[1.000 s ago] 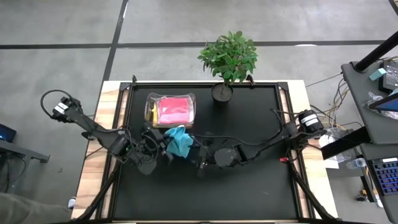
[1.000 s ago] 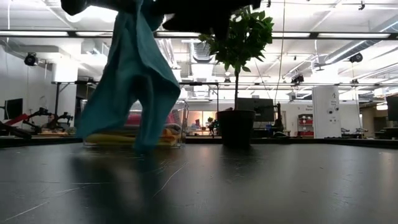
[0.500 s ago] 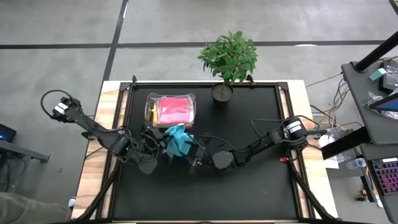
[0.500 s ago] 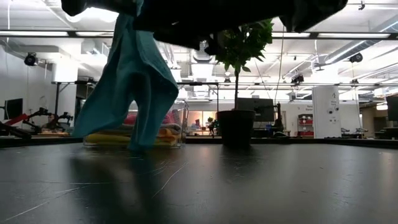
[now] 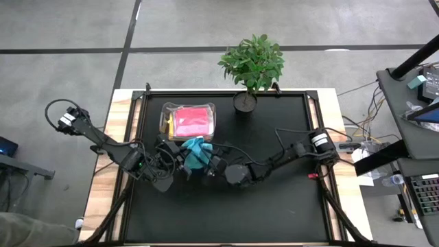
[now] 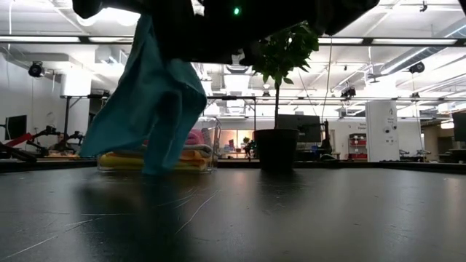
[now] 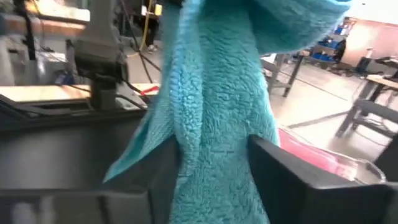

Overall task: Fold microfiber towels
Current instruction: Fold the blue towel

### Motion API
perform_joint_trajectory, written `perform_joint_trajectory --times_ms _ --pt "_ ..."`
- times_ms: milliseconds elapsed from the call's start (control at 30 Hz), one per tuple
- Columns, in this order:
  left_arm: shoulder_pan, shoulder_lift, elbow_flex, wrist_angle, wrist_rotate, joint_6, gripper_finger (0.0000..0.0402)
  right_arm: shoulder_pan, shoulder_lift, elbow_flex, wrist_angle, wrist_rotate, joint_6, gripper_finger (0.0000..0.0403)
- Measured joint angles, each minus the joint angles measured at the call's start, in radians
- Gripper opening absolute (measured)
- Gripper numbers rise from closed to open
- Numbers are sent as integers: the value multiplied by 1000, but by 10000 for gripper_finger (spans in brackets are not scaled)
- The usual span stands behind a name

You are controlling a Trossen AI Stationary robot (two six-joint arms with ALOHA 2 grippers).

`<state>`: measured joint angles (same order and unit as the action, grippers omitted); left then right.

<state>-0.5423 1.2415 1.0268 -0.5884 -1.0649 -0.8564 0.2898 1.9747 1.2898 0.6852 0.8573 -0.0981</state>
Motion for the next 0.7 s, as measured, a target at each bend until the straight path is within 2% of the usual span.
perform_joint_trajectory --times_ms 100,300,400,533,600,700 --pt "0 0 -2 -1 0 0 0 -3 0 8 -21 4 -24 144" --pt "-3 0 -1 5 9 0 0 8 -15 30 -111 7 -88 22" --pt "-6 -1 -1 4 20 13 0 25 -58 43 -251 9 -85 13" --pt "-7 -9 0 5 96 78 13 50 -162 62 -524 -9 -61 9" --pt "-10 -18 -4 4 155 108 25 51 -220 71 -680 -86 -59 9" --pt "-10 -21 -5 5 278 161 39 35 -310 92 -896 -331 -21 9"
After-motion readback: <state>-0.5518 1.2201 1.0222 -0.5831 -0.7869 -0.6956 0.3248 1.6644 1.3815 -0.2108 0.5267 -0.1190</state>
